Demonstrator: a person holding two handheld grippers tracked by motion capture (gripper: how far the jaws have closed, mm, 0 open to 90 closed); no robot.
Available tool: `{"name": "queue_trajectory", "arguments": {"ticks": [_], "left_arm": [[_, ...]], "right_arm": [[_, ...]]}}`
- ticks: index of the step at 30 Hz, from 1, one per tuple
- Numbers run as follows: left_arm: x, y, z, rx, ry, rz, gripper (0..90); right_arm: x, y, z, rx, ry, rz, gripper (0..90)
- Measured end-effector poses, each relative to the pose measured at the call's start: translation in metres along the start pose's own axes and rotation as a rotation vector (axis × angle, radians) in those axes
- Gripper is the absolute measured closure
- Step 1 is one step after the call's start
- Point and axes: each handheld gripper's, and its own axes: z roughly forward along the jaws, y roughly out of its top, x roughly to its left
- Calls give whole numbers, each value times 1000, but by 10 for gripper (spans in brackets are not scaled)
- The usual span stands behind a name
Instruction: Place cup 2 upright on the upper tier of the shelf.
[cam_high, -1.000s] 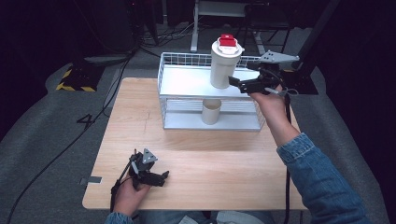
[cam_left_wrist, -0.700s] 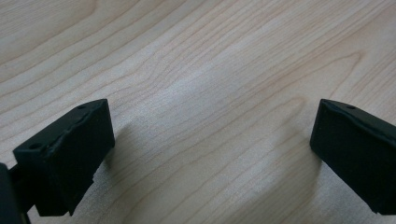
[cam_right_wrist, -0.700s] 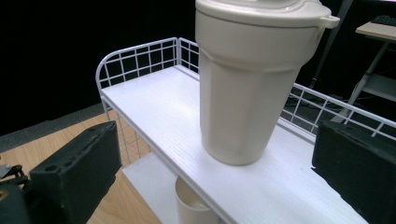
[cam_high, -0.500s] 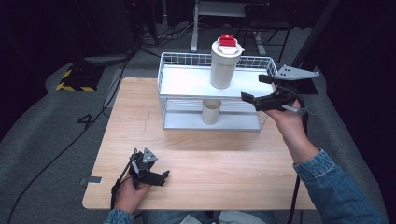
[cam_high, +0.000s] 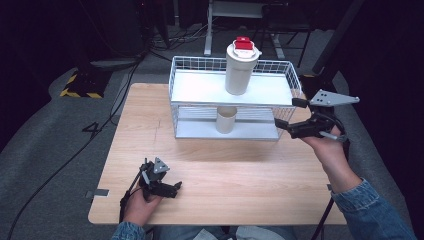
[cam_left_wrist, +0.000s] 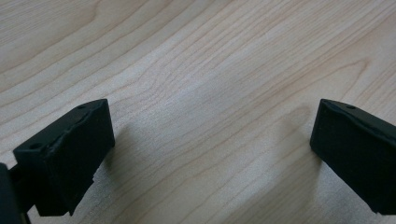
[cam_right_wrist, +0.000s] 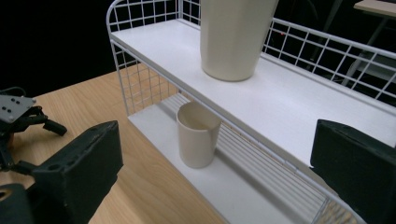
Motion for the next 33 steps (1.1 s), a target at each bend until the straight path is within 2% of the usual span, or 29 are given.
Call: {"name": "queue_trajectory", "arguments": {"ticks": [12, 14, 20, 28, 33], "left_arm": [[0, 0, 0, 0, 0, 0, 3], [0, 0, 0, 0, 0, 0, 3], [0, 0, 0, 0, 0, 0, 2], [0, 0, 0, 0, 0, 0, 3], [0, 0, 0, 0, 0, 0, 3]], "right_arm": [[4, -42, -14, 70, -1, 13, 42], [4, -50, -16, 86, 12, 24, 46], [4, -74, -20, 126, 9, 52, 47], [7, -106, -21, 146, -7, 83, 47], [9, -127, -21, 156, 0, 116, 47]]}}
